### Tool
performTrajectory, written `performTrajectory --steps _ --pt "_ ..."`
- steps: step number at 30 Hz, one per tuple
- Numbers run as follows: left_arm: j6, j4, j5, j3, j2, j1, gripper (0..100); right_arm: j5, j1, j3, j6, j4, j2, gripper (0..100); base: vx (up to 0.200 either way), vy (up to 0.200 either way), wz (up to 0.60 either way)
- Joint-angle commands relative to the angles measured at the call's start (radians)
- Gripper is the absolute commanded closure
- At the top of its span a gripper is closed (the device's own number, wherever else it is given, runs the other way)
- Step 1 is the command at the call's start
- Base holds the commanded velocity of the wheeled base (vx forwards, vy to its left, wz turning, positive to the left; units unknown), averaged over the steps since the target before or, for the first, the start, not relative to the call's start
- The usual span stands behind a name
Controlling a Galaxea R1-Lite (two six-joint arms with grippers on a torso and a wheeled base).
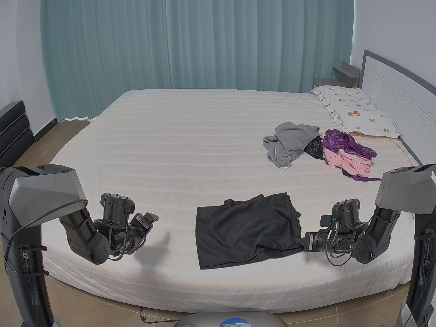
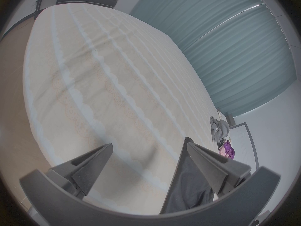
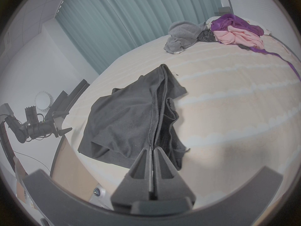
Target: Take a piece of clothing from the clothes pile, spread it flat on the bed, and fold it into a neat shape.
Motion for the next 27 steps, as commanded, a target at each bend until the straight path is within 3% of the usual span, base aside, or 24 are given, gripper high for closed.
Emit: performTrajectory --steps 1,24,25,27 --pt "0.000 0.000 0.001 0.000 0.002 0.000 0 0.001 -0.027 0.014 -0.021 0.000 -0.010 100 0.000 0.000 0.00" --pt "0.000 0.001 0.001 0.000 0.002 -0.002 0 0.010 -0.094 0.059 -0.160 -0.002 -0.020 100 0.000 0.000 0.00" --pt "0.000 0.001 0.001 0.000 0.002 -0.002 0 0.010 -0.091 0.057 -0.160 -0.003 -0.019 0 0.000 0.000 0.00" --pt "0.000 0.001 0.001 0.000 0.002 -0.002 0 0.012 -0.087 0.056 -0.159 -0.003 -0.020 0 0.000 0.000 0.00"
